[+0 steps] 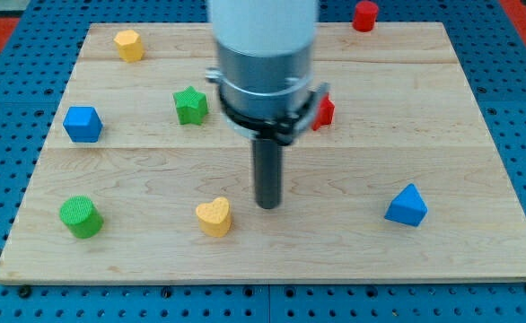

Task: Move the heart slightly to the top side of the board

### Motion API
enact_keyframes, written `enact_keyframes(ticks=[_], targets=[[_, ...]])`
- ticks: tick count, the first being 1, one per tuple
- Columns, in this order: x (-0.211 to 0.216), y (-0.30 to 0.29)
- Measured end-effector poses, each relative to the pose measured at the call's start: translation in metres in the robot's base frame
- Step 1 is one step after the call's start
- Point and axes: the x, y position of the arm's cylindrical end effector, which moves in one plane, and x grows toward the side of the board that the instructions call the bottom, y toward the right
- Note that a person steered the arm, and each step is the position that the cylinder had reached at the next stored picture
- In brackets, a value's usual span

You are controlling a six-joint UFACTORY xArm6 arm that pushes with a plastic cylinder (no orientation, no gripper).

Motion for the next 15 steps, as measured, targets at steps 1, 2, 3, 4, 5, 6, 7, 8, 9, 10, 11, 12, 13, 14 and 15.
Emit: enact_keyframes(ticks=[1,2,3,4,5,6,7,8,9,10,11,12,13,14,15], targets=[[-0.028,0.033],[-0.055,0.024],[-0.055,-0.044],[-0.079,-0.038],[-0.137,-0.013],[-0.191,-0.034],[-0.217,-0.103],[-0.217,-0.192],[-0.225,-0.254],[-0.226,-0.303],[-0.226,-0.307],[-0.229,-0.307],[-0.237,-0.307],[-0.248,-0.306],[-0.245,-0.291]])
